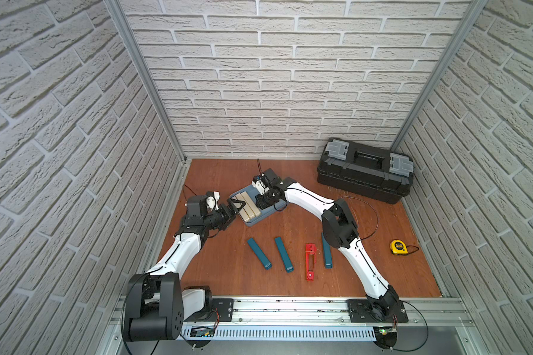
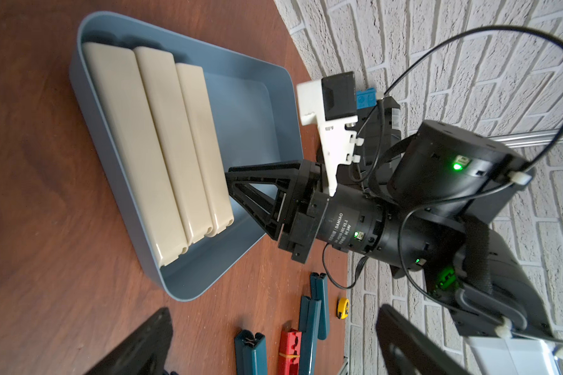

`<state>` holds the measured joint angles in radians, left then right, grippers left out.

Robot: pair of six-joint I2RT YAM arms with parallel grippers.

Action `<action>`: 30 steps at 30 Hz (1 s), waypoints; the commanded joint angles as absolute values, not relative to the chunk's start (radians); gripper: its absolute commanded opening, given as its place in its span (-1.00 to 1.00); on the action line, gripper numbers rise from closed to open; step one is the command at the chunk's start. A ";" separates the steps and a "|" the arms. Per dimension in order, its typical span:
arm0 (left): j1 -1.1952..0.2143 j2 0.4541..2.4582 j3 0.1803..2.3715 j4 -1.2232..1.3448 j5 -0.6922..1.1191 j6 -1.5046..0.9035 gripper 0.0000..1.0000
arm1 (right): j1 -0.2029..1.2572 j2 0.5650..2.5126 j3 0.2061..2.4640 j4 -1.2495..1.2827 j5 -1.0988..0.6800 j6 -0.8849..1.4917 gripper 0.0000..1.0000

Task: Put the pruning pliers into the storage box
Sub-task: Place the pruning pliers in the storage box, then pick up the pruning pliers from the center of the board.

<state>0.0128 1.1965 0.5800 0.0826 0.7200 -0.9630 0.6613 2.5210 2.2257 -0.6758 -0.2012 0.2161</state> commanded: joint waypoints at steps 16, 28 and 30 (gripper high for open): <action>0.021 1.083 0.591 -0.043 0.787 -0.918 0.96 | 0.658 2.228 2.040 -0.723 -0.064 0.157 -0.45; -0.077 0.952 0.513 -0.025 0.802 -0.985 0.96 | 0.643 1.861 1.545 -0.658 0.082 0.228 -0.29; -0.110 0.945 0.507 -0.016 0.785 -0.989 0.96 | 0.627 1.797 1.461 -0.659 0.092 0.235 -0.26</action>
<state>-0.0765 0.9657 0.5209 -0.0490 0.7921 -0.9764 0.6476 1.8935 1.5314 -0.6781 0.0399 0.2070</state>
